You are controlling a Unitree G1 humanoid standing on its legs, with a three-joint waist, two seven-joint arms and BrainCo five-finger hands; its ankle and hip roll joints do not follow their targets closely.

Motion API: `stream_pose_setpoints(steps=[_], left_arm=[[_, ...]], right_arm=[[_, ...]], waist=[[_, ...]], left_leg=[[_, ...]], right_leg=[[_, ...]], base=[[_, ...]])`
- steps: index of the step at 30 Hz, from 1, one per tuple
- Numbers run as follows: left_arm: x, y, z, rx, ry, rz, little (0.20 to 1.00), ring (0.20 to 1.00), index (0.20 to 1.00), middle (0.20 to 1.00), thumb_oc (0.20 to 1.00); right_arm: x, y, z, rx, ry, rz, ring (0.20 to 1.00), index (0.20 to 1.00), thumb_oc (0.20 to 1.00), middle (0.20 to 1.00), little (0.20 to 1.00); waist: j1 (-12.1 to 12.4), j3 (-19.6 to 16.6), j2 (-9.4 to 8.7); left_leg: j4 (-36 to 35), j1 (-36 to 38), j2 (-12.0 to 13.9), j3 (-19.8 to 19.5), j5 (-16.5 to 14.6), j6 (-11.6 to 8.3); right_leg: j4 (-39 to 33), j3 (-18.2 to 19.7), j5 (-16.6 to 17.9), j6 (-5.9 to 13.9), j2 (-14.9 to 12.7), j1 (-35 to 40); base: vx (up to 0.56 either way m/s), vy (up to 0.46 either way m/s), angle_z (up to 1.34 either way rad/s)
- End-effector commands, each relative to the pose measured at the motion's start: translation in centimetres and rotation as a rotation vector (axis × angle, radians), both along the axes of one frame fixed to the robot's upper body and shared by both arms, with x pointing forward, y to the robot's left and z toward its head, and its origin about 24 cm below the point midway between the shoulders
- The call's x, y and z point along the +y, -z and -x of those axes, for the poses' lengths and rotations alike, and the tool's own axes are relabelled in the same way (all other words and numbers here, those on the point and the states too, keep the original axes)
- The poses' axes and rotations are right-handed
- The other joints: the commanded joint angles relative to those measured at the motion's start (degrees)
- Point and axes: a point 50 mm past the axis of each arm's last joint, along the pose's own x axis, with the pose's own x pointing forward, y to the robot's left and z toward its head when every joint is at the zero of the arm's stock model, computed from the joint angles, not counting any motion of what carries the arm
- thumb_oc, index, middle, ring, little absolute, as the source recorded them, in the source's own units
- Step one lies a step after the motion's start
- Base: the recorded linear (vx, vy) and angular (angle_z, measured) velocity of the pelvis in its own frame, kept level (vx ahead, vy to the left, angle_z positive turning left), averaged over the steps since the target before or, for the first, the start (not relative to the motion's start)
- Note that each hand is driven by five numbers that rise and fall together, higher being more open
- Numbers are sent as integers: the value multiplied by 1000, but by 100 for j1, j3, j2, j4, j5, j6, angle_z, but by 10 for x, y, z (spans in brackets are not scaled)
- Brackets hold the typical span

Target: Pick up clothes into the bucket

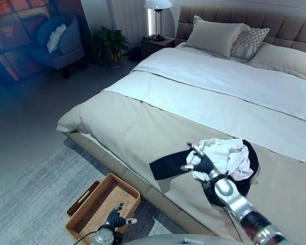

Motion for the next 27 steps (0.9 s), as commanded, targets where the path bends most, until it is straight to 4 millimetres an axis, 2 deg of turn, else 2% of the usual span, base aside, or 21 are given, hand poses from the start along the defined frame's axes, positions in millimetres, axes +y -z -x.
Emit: stream_pose_setpoints(steps=[1,2,3,4,6,7,9,13,14,15,16,18,19,20,22,23,24,26,27], left_arm=[[-4,1,-1,-9,37,-39,1000,1000,1000,1000,1000],[-4,1,-1,-10,38,-39,1000,1000,1000,1000,1000],[-4,1,-1,-17,39,-46,1000,1000,1000,1000,1000],[-5,0,-3,-25,40,-50,1000,1000,1000,1000,1000],[-5,-2,-7,-51,39,-65,1000,1000,1000,1000,1000],[-5,-3,-10,-65,46,-69,1000,1000,1000,1000,1000],[-6,-4,-12,-72,50,-70,1000,1000,1000,1000,1000],[-8,-8,-22,-105,74,-84,1000,1000,1000,1000,1000],[-10,-8,-24,-114,82,-84,1000,1000,1000,1000,1000],[-9,-10,-28,-129,87,-92,1000,1000,1000,1000,1000],[-12,-10,-30,-133,102,-91,1000,1000,1000,1000,1000],[-16,-13,-35,-151,122,-91,1000,1000,1000,1000,1000],[-16,-13,-35,-152,122,-89,1000,1000,1000,1000,1000],[-18,-13,-35,-156,146,-89,1000,1000,1000,1000,1000],[-21,-14,-38,-169,162,-79,1000,1000,1000,1000,1000],[-22,-14,-38,-169,159,-77,1000,1000,1000,1000,1000],[-22,-16,-42,-182,154,-75,1000,1000,1000,1000,1000],[-22,-18,-44,-189,141,-68,1000,1000,1000,1000,1000],[-21,-18,-47,-189,111,-65,1000,1000,1000,1000,1000]], right_arm=[[-29,-89,-24,-481,270,-178,1000,1000,1000,1000,1000],[-29,-89,-24,-482,272,-177,1000,1000,1000,1000,1000],[-40,-102,-24,-560,355,-191,1000,1000,1000,1000,1000],[-42,-106,-24,-590,394,-191,1000,1000,1000,1000,1000],[-62,-123,-24,-699,540,-171,1000,1000,1000,1000,1000],[-78,-128,-24,-736,644,-106,1000,1000,1000,1000,1000],[-86,-130,-26,-746,690,-75,1000,1000,1000,1000,1000],[-115,-131,-28,-715,799,209,1000,1000,1000,1000,1000],[-122,-134,-26,-726,825,307,1000,1000,1000,1000,1000],[-136,-130,-22,-676,835,466,1000,1000,1000,1000,1000],[-139,-136,-22,-703,854,525,1000,1000,1000,1000,1000],[-154,-131,-19,-620,833,785,1000,1000,1000,1000,1000],[-154,-132,-20,-621,832,788,1000,1000,1000,1000,1000],[-166,-125,-19,-535,799,946,1000,1000,1000,1000,1000],[-173,-120,-23,-455,757,1054,1000,1000,1000,1000,1000],[-172,-121,-24,-457,756,1055,1000,1000,1000,1000,1000],[-172,-108,-28,-374,726,1057,1000,1000,1000,1000,1000],[-167,-110,-34,-354,688,1071,1000,1000,1000,1000,1000],[-168,-99,-38,-293,706,1025,1000,1000,1000,1000,1000]], waist=[[56,192,-315],[62,197,-316],[66,227,-298],[78,252,-290],[118,321,-265],[142,381,-249],[157,412,-233],[185,593,-185],[179,616,-167],[181,687,-155],[170,693,-138],[140,753,-113],[138,748,-103],[132,770,-107],[127,817,-95],[117,815,-90],[129,888,-74],[108,932,-64],[111,1008,-37]], left_leg=[[410,-309,-277,-66,-311,210],[412,-307,-277,-68,-313,210],[406,-335,-281,-95,-302,218],[414,-370,-288,-116,-296,219],[426,-475,-300,-180,-265,213],[428,-559,-314,-233,-236,204],[441,-627,-318,-273,-216,199],[497,-922,-355,-406,-123,163],[507,-991,-362,-443,-109,159],[528,-1047,-365,-485,-115,141],[535,-1141,-379,-522,-68,141],[547,-1237,-377,-567,-48,145],[549,-1243,-375,-564,-51,146],[562,-1264,-369,-558,-68,145],[590,-1302,-362,-557,-85,149],[596,-1311,-361,-552,-89,149],[633,-1358,-361,-559,-96,154],[674,-1410,-366,-563,-104,159],[735,-1491,-374,-573,-105,168]], right_leg=[[355,-84,-48,256,-235,-236],[358,-87,-50,256,-235,-234],[375,-110,-57,254,-236,-259],[396,-125,-62,253,-242,-287],[431,-196,-67,249,-241,-379],[444,-245,-70,242,-244,-438],[463,-279,-70,241,-247,-496],[566,-374,-54,222,-262,-751],[601,-397,-56,217,-260,-835],[636,-418,-80,215,-259,-879],[645,-446,-47,221,-274,-953],[695,-435,-36,213,-272,-1087],[702,-431,-39,213,-271,-1097],[741,-403,-63,207,-269,-1138],[836,-358,-103,195,-270,-1217],[852,-351,-111,194,-270,-1233],[983,-314,-141,178,-271,-1340],[1094,-267,-185,159,-267,-1436],[1230,-240,-210,140,-275,-1581]], base=[[-8,1,7],[-13,3,9],[-23,4,14],[-42,0,14],[-62,-14,12],[-67,-17,13],[-41,-8,19],[-66,-15,17],[-49,-25,24],[-40,-15,30],[-26,-15,22],[16,-8,18],[56,-8,6],[50,-7,-1],[27,-4,-1],[9,-1,-4],[3,1,-5],[-10,0,-6],[-18,3,-7]])
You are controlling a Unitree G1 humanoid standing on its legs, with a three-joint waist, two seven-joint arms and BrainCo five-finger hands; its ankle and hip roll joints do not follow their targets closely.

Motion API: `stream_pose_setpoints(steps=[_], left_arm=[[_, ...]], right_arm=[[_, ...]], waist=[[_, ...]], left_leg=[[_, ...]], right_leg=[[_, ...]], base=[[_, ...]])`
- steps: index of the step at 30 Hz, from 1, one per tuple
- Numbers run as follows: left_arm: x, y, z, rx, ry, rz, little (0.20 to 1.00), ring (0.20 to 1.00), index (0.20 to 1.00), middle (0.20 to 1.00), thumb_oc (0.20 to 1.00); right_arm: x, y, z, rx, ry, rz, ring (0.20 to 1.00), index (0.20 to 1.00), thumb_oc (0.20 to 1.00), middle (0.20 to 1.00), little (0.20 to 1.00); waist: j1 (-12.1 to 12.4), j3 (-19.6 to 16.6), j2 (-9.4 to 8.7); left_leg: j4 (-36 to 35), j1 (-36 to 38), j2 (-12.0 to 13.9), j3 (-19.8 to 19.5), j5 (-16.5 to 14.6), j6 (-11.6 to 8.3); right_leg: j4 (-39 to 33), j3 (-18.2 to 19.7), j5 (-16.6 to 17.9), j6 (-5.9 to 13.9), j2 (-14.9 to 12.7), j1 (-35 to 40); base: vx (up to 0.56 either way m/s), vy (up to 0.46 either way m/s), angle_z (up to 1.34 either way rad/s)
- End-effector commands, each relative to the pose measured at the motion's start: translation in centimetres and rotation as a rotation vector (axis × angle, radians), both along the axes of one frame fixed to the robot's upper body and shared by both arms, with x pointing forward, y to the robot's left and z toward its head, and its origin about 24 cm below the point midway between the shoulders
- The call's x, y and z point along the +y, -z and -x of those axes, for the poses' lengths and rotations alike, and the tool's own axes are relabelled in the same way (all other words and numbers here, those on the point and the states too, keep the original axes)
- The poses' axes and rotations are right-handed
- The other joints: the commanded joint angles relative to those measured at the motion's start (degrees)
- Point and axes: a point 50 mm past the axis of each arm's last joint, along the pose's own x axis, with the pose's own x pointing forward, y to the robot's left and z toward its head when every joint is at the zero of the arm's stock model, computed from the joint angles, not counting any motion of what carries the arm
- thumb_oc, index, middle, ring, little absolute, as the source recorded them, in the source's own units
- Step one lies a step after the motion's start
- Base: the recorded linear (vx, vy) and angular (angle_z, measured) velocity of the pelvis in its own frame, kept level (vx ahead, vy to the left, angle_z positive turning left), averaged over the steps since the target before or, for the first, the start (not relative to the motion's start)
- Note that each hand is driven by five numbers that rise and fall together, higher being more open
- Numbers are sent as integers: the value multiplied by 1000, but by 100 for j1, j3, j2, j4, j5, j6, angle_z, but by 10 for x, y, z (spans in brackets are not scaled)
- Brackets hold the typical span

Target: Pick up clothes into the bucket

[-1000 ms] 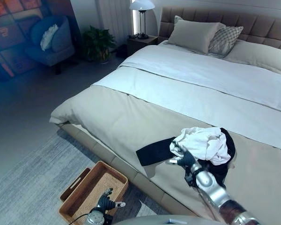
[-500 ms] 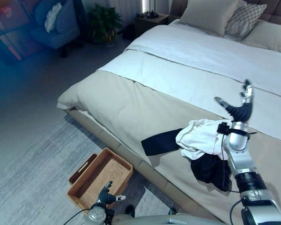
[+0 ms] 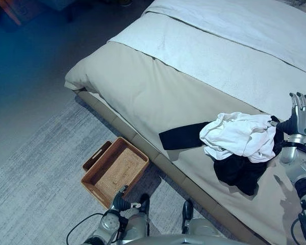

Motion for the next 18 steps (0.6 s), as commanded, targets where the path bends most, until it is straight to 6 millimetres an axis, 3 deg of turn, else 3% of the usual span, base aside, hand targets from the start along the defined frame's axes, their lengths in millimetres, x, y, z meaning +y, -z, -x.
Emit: stream_pose_setpoints(steps=[1,4,8,14,18], left_arm=[[-5,-2,-6,-19,3,2,1000,1000,1000,1000,1000],[-9,-3,-12,-24,-24,26,1000,1000,1000,1000,1000],[-22,-3,-13,-19,15,48,1000,1000,1000,1000,1000],[-31,-7,-19,-48,36,76,1000,1000,1000,1000,1000],[-37,-11,-26,-71,46,86,1000,1000,1000,1000,1000]], right_arm=[[10,-16,-20,-23,-29,-16,1000,1000,1000,1000,1000],[10,0,-32,137,6,-97,1000,1000,1000,1000,1000],[10,8,-34,205,37,-128,1000,1000,1000,1000,1000],[10,-3,-41,174,39,-134,1000,1000,1000,1000,1000],[9,-25,-52,135,51,-136,1000,1000,1000,1000,1000]], waist=[[126,-46,-299],[138,98,-222],[117,219,-87],[64,437,103],[96,659,163]], left_leg=[[428,-222,-302,31,-354,313],[475,-395,-306,35,-297,315],[413,-468,-298,-17,-211,303],[457,-646,-351,-110,-163,303],[669,-934,-369,-78,-187,304]], right_leg=[[1203,308,-295,106,-276,-743],[1398,366,-305,78,-279,-1028],[1572,328,-371,49,-287,-1191],[1956,301,-492,16,-385,-1506],[2219,380,-522,15,-408,-1842]], base=[[-8,8,-6],[-24,7,-5],[25,-4,-3],[-9,8,4],[-50,-5,2]])
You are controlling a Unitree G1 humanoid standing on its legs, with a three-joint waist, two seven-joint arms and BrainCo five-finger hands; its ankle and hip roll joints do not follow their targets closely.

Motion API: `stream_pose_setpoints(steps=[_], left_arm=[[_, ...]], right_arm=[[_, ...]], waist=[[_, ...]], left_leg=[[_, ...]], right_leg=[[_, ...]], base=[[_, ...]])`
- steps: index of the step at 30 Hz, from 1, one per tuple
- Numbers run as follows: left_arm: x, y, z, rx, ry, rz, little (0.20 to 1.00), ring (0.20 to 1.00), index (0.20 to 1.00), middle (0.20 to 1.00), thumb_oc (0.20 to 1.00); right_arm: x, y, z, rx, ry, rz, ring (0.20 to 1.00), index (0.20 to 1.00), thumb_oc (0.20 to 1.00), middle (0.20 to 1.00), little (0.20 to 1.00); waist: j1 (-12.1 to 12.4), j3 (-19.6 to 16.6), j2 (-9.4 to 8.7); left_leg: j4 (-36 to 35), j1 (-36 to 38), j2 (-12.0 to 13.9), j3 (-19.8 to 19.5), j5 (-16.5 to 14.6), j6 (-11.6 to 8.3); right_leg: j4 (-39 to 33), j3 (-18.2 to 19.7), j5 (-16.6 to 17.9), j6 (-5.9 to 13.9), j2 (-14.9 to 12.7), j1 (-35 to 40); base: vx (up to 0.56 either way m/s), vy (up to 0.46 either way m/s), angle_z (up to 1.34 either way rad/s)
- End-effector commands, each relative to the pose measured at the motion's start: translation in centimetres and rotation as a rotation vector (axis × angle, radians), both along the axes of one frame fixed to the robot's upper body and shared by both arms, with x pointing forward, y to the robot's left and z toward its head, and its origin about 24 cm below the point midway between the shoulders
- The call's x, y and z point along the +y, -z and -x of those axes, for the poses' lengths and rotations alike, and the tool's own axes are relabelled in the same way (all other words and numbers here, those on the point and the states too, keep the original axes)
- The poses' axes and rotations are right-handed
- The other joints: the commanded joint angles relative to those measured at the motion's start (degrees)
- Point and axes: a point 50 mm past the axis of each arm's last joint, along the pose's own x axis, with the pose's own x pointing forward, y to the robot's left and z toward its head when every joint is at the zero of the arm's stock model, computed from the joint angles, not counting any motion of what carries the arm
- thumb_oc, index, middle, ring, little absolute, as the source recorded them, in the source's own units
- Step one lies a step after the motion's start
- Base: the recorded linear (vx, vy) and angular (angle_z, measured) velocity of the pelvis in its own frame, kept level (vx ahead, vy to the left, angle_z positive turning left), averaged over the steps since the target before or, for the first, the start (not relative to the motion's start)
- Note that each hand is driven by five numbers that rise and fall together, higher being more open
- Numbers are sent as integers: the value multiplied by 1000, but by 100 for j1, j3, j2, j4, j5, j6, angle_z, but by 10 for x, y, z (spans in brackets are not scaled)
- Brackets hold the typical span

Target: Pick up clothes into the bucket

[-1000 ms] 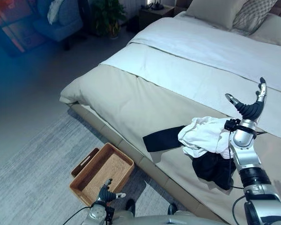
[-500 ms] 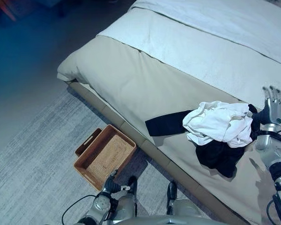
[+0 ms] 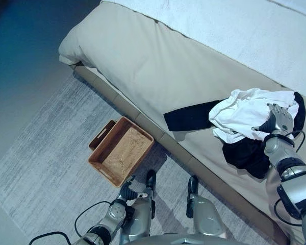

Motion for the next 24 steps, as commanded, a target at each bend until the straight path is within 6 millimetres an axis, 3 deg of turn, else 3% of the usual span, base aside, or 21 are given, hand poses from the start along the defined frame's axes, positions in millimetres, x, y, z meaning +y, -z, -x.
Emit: stream_pose_setpoints(steps=[1,7,10,11,15,16,18,19,21,24], left_arm=[[-19,1,3,1,7,42,1000,1000,1000,1000,1000],[-25,-16,-18,-102,14,88,1000,1000,1000,1000,1000],[-30,-22,-25,-128,21,102,1000,1000,1000,1000,1000],[-33,-25,-30,-145,35,104,1000,1000,1000,1000,1000],[-37,-35,-42,-197,54,105,1000,1000,1000,1000,1000],[-39,-41,-48,-226,54,113,1000,1000,1000,1000,1000],[-39,-43,-51,-240,51,117,1000,1000,1000,1000,1000],[-39,-48,-55,-264,48,119,1000,1000,1000,1000,1000],[-37,-47,-55,-264,38,116,1000,1000,1000,1000,1000],[-29,-45,-53,-258,-9,108,1000,1000,1000,1000,1000]], right_arm=[[-6,-33,-10,-82,7,27,1000,1000,1000,1000,1000],[-7,-73,-23,-161,12,55,1000,1000,1000,1000,1000],[-11,-76,-22,-163,32,53,1000,1000,1000,1000,1000],[-14,-85,-21,-193,52,52,1000,1000,1000,1000,1000],[-24,-88,-15,-200,85,57,1000,1000,1000,1000,1000],[-31,-91,-11,-214,109,46,583,583,583,583,583],[-31,-94,-11,-231,108,38,448,448,448,448,448],[-28,-97,-13,-259,95,29,325,325,325,325,325],[-25,-97,-16,-265,80,26,200,200,200,200,200],[-9,-104,-26,-324,19,-5,200,200,200,200,200]], waist=[[93,24,-221],[214,511,-255],[259,633,-257],[257,683,-198],[219,684,-120],[225,684,-79],[224,684,-82],[239,684,-92],[242,684,-113],[238,684,-250]], left_leg=[[404,-142,-236,-48,-246,246],[1236,-998,-302,12,-456,278],[1486,-1246,-347,38,-529,296],[1555,-1462,-389,10,-485,279],[1638,-1824,-495,-58,-422,226],[1739,-2028,-578,-103,-410,208],[1852,-2153,-608,-105,-433,207],[2049,-2356,-640,-83,-485,217],[2176,-2452,-653,-59,-527,225],[2679,-2687,-679,13,-753,285]], right_leg=[[694,295,50,9,-105,-470],[1410,531,-11,23,-93,-1356],[1618,526,-103,19,-144,-1542],[1802,477,-137,29,-233,-1752],[2163,367,-290,12,-456,-2129],[2302,305,-332,-4,-547,-2290],[2369,290,-336,-4,-591,-2375],[2495,293,-341,-9,-643,-2523],[2563,304,-350,-13,-655,-2587],[2813,434,-422,-59,-645,-2741]], base=[[-65,-14,1],[-92,-4,-5],[-83,-9,-1],[-30,5,5],[-42,7,19],[-48,-2,33],[-35,15,45],[-29,31,33],[-11,28,18],[-2,22,4]])
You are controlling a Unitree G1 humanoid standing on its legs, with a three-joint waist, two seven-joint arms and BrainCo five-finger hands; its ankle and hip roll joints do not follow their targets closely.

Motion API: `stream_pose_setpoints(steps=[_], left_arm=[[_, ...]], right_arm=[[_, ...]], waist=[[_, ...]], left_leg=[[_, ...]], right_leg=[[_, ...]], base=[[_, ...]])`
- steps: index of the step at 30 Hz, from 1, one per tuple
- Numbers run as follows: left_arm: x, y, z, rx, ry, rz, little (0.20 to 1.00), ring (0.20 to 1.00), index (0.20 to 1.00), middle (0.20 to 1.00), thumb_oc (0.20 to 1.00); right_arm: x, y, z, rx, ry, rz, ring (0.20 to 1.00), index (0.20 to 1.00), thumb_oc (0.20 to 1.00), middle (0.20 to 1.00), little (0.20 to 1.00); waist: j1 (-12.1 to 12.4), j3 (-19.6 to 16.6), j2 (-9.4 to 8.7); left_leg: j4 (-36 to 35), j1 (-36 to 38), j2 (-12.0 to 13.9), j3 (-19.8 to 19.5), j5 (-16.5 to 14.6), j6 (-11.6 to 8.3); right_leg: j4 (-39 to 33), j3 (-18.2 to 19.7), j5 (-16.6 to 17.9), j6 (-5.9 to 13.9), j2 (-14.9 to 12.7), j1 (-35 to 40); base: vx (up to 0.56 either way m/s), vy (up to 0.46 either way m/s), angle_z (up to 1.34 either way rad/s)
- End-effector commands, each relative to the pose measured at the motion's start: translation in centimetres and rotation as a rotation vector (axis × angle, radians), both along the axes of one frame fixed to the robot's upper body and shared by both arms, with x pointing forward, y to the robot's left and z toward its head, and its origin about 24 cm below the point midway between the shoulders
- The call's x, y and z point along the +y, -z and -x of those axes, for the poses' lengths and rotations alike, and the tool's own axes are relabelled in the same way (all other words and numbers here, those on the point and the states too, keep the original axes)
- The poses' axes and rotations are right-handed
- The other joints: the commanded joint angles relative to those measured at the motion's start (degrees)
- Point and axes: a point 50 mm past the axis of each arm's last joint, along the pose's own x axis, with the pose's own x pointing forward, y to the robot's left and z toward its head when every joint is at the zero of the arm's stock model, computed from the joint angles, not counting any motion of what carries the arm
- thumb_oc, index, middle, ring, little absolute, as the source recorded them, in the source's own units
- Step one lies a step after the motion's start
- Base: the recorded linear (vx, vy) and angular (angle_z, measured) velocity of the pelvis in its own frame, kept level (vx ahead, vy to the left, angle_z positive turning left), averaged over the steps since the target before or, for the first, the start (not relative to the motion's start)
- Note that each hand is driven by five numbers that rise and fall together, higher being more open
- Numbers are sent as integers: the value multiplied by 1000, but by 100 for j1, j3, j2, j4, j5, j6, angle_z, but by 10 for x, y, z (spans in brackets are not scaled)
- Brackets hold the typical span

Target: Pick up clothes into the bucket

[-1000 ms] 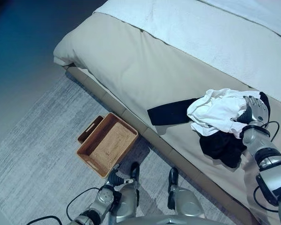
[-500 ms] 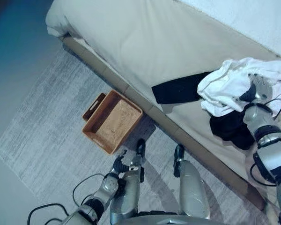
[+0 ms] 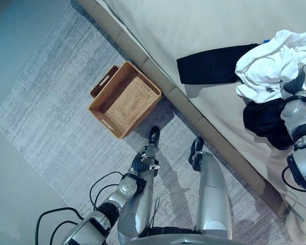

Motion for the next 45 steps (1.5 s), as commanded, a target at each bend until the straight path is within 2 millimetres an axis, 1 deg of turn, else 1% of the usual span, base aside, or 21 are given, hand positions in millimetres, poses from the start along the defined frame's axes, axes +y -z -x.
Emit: stream_pose_setpoints(steps=[1,7,11,13,15,16,18,20,21,22,26,28,32,33,34,35,39,40,41,42,45], left_arm=[[9,11,12,37,-75,7,1000,1000,1000,1000,1000],[24,17,16,62,-153,-18,1000,1000,1000,1000,1000],[36,24,22,95,-200,-59,1000,1000,1000,1000,1000],[47,27,26,106,-225,-86,1000,1000,1000,1000,1000],[52,29,28,117,-243,-93,1000,1000,1000,1000,1000],[60,33,34,140,-251,-118,1000,1000,1000,1000,1000],[64,34,36,146,-254,-126,1000,1000,1000,1000,1000],[73,35,40,153,-260,-133,1000,1000,1000,1000,1000],[74,35,41,154,-259,-135,1000,1000,1000,1000,1000],[72,28,35,113,-228,-125,1000,1000,1000,1000,1000],[65,16,23,52,-172,-108,1000,1000,1000,1000,1000],[52,-12,0,-93,-98,-72,1000,1000,1000,1000,1000],[37,-51,-20,-260,2,-4,1000,1000,1000,1000,1000],[37,-52,-20,-258,2,-4,1000,1000,1000,1000,1000],[32,-67,-26,-320,42,14,1000,1000,1000,1000,1000],[28,-86,-31,-387,93,29,1000,1000,1000,1000,1000],[20,-131,-41,-531,204,42,1000,1000,1000,1000,1000],[20,-131,-41,-530,204,41,1000,1000,1000,1000,1000],[15,-147,-45,-584,242,44,1000,1000,1000,1000,1000],[15,-147,-45,-582,243,44,1000,1000,1000,1000,1000],[-4,-176,-54,-670,347,32,1000,1000,1000,1000,1000]], right_arm=[[3,2,-1,-10,-38,-9,200,200,200,200,200],[36,-20,-16,-177,-178,-51,200,200,200,200,200],[63,-41,-19,-308,-311,-19,200,200,200,200,200],[75,-55,-15,-375,-381,23,200,200,200,200,200],[79,-60,-13,-402,-406,32,200,200,200,200,200],[81,-63,-10,-409,-429,50,200,200,200,200,200],[82,-63,-8,-410,-443,59,200,200,200,200,200],[82,-65,-3,-400,-472,83,200,200,200,200,200],[81,-64,-3,-399,-471,82,200,200,200,200,200],[75,-66,4,-404,-473,89,200,200,200,200,200],[66,-66,20,-473,-474,85,200,200,200,200,200],[66,-66,29,-477,-493,125,200,200,200,200,200],[68,-77,32,-466,-511,155,200,200,200,200,200],[68,-77,32,-465,-511,154,200,200,200,200,200],[71,-79,32,-469,-530,150,200,200,200,200,200],[75,-76,32,-446,-562,142,200,200,200,200,200],[92,-66,30,-375,-668,100,200,200,200,200,200],[92,-66,30,-375,-668,98,200,200,200,200,200],[101,-60,32,-338,-724,90,200,200,200,200,200],[101,-60,32,-337,-724,90,200,200,200,200,200],[116,-45,37,-270,-840,28,200,200,200,200,200]], waist=[[-64,23,-131],[-146,23,-381],[-271,23,-597],[-335,22,-735],[-354,-14,-784],[-359,-181,-877],[-354,-288,-912],[-360,-593,-1002],[-350,-581,-1008],[-383,-787,-1037],[-435,-1017,-1041],[-468,-1256,-1032],[-498,-1637,-1048],[-494,-1626,-1051],[-509,-1722,-1046],[-540,-1899,-1023],[-552,-2151,-991],[-548,-2144,-996],[-566,-2255,-986],[-561,-2265,-983],[-541,-2435,-964]], left_leg=[[1163,-116,-200,323,-798,259],[1342,98,-162,413,-981,300],[1164,617,-73,531,-1022,299],[904,1140,32,661,-1014,294],[827,1315,79,734,-1047,292],[600,1644,153,867,-1045,291],[415,1812,187,928,-984,300],[-36,2242,262,1034,-893,311],[-66,2279,263,1035,-881,311],[-302,2452,254,1006,-826,301],[-578,2762,221,920,-772,301],[-791,2991,202,910,-730,299],[-1196,3317,258,982,-634,292],[-1230,3352,262,985,-621,291],[-1296,3419,267,1007,-611,295],[-1363,3569,272,1065,-626,305],[-1366,3853,287,1117,-714,318],[-1368,3865,288,1121,-717,318],[-1366,3913,290,1149,-691,321],[-1377,3947,297,1146,-743,319],[-1412,4064,322,1183,-729,321]], right_leg=[[-101,382,364,311,-35,328],[-164,477,376,310,-9,568],[-539,555,538,348,81,1047],[-959,657,723,408,182,1515],[-1070,709,745,426,234,1657],[-1398,807,845,477,340,1946],[-1584,854,936,509,394,2083],[-1990,888,1043,573,511,2490],[-2011,889,1051,573,512,2522],[-2208,829,1092,609,515,2708],[-2520,662,1143,624,485,3096],[-2763,615,1193,633,494,3349],[-3248,604,1319,675,513,3726],[-3278,605,1331,675,518,3757],[-3360,610,1350,688,524,3828],[-3448,625,1361,687,516,3978],[-3517,701,1339,694,524,4258],[-3522,704,1339,695,526,4271],[-3585,731,1382,689,523,4337],[-3592,732,1335,693,530,4368],[-3715,742,1377,696,528,4496]], base=[[7,49,-4],[10,49,-7],[10,69,-18],[29,93,-43],[83,74,-44],[157,88,-42],[116,49,-65],[111,9,-56],[77,-21,-18],[68,-36,-18],[78,-24,6],[93,2,24],[59,-9,5],[42,-4,-2],[79,5,-4],[104,2,-2],[92,-3,-3],[26,-10,-7],[40,-5,-5],[56,-13,-9],[17,-21,-7]])
